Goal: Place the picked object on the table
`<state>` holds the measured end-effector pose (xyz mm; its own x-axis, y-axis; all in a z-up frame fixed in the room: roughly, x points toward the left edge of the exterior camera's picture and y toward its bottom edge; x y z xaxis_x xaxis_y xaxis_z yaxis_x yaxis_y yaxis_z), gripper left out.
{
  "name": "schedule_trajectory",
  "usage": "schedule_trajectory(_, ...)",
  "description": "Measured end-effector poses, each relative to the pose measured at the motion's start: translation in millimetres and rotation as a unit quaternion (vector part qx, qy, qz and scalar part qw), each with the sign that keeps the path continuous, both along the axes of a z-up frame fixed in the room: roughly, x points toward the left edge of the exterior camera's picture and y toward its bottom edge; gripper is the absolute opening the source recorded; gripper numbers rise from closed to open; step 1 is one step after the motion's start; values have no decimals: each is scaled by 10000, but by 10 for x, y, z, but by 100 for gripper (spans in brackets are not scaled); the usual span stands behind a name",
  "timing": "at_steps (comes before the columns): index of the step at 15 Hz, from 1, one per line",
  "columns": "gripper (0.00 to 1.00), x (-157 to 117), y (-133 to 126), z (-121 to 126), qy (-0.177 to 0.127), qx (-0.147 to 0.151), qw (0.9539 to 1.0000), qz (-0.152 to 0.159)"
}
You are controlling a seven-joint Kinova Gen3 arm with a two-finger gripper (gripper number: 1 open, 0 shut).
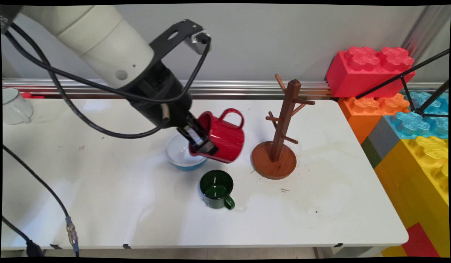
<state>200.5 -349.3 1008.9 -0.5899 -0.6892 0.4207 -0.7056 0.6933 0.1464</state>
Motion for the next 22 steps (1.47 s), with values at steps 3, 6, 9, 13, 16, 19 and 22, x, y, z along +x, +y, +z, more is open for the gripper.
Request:
schedule_trajectory(3,0,84,29,51,-489,-37,9988,-11)
schedule_trajectory(6,0,149,79,80,-918,-14,9958,-12)
schedule_trajectory(9,0,242,130,89,-1363,38,9907,-46)
schedule_trajectory(13,0,389,207,69,-1900,191,9816,-45)
schedule_trajectory(16,0,505,243,25,-2338,320,9717,-85)
schedule_trajectory(19,0,549,291,-65,-2662,503,9625,-110)
schedule_trajectory(22,0,503,280,-209,-2872,607,9556,-274)
